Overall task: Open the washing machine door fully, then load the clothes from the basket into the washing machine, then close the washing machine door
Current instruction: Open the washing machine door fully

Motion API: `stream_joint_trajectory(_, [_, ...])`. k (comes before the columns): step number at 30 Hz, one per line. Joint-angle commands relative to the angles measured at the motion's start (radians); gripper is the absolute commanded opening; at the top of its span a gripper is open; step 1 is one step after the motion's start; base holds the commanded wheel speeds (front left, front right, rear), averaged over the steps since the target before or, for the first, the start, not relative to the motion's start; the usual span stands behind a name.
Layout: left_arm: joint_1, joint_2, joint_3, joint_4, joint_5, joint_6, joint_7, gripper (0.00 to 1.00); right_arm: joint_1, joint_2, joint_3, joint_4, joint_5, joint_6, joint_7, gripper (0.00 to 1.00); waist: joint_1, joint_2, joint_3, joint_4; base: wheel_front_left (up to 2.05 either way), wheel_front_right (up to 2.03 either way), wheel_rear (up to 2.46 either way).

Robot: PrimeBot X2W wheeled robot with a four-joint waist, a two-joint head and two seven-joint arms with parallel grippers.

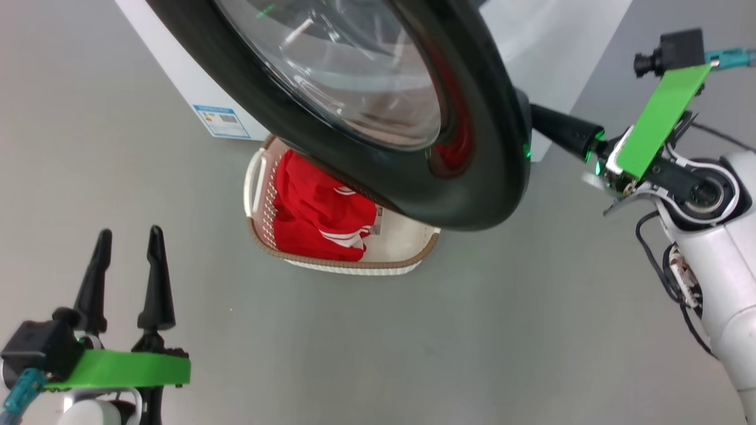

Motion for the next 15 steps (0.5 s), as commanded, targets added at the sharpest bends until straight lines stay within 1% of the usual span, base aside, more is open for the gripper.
stream_joint_trajectory(1, [0.01,0.024,0.035,-0.015,0.004,-0.003,-0.008,1.0,0.028,0.015,0.015,-0.037,0.021,0.002,0.011,0.0,0.0,0.0,-0.025,0.016,0.0,0.0,0.0])
stream_joint_trajectory(13, [0.075,0.018,0.041,0.006,0.014,-0.003,-0.008,1.0,0.152,0.019,0.023,-0.076,0.038,0.002,0.022,0.0,0.0,0.0,-0.111,0.08,0.0,0.0,0.0])
stream_joint_trajectory(15, [0.084,0.016,0.039,0.008,0.015,-0.003,-0.008,1.0,0.18,0.023,0.022,-0.092,0.044,0.002,0.021,0.0,0.0,0.0,-0.127,0.1,0.0,0.0,0.0])
